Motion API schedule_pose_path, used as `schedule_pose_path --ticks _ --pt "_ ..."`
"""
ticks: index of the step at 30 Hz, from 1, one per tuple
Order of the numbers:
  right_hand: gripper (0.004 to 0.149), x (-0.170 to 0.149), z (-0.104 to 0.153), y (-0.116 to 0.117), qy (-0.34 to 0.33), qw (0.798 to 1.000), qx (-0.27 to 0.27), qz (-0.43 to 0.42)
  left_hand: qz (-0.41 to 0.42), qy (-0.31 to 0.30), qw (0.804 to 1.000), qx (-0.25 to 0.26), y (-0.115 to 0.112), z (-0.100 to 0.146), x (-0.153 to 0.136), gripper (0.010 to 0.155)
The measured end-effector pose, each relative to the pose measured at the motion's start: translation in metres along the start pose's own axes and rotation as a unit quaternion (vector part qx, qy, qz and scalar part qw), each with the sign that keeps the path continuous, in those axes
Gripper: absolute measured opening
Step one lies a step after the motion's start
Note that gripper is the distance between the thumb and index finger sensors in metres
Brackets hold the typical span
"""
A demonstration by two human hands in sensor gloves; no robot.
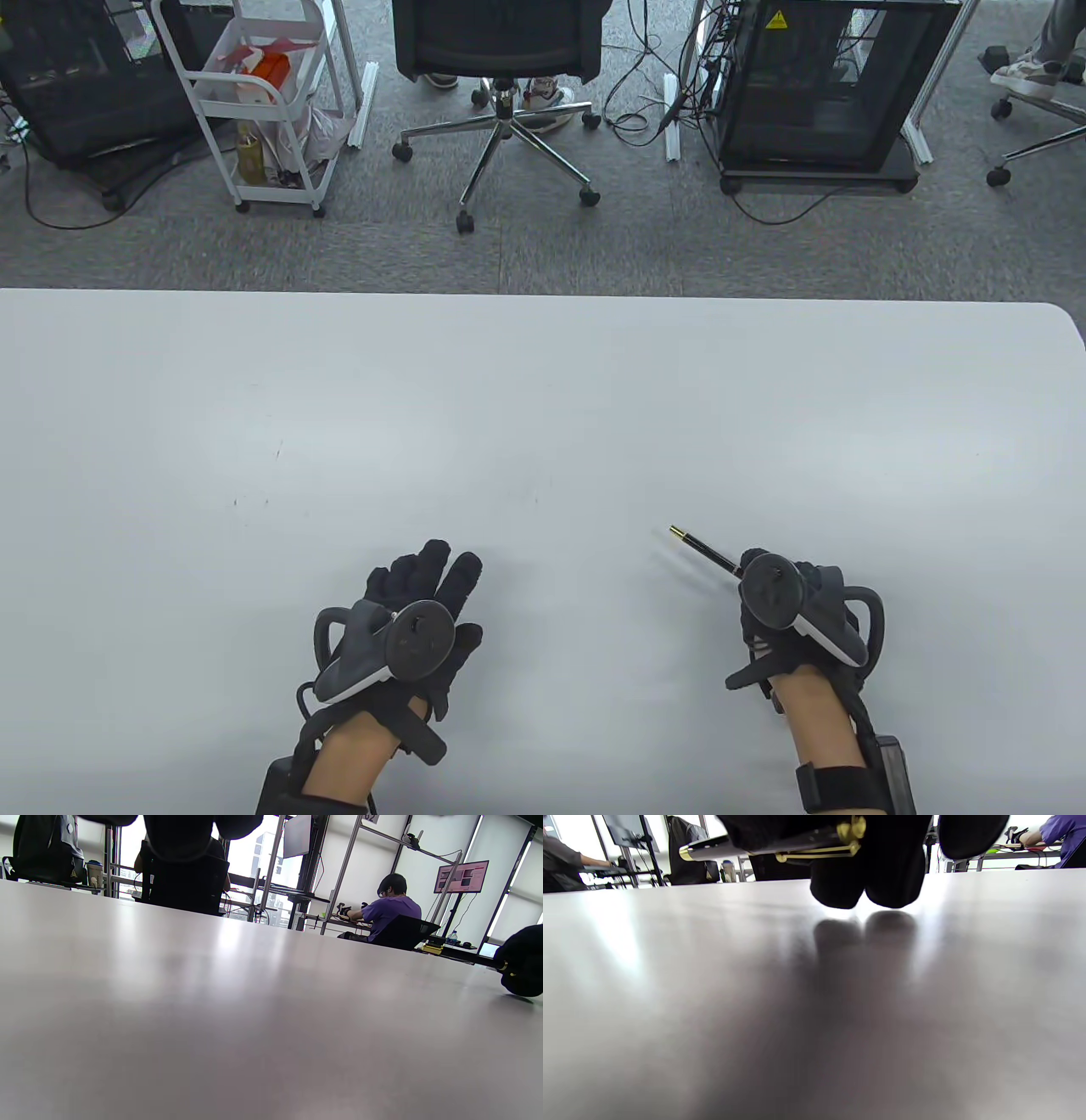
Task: Remove fountain pen cap from fountain pen with right hand
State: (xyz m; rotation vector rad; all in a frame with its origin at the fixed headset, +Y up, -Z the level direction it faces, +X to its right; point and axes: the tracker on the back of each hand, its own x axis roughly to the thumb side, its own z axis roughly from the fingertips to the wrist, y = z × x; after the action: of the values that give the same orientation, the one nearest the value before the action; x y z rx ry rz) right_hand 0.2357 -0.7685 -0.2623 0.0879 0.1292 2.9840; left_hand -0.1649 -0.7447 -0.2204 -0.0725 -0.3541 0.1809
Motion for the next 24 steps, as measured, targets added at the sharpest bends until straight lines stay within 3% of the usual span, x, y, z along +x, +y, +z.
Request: schedule_pose_path --ticks 10,17,24 --pt "0.048 0.05 0.015 -0.014 -0.143 0.985 -0.031 -0.088 -0.022 -0.036 0.999 0.028 0.007 0.002 0.019 0.073" --pt "0.048 0.101 0.03 -0.011 -0.265 0.955 0.005 -0.137 -0.021 -0.078 0.994 0.079 0.013 0.004 0.041 0.074" --pt "0.049 0.143 0.048 -0.008 -0.34 0.929 0.019 -0.145 -0.039 -0.122 0.989 0.078 0.011 0.005 0.064 0.072"
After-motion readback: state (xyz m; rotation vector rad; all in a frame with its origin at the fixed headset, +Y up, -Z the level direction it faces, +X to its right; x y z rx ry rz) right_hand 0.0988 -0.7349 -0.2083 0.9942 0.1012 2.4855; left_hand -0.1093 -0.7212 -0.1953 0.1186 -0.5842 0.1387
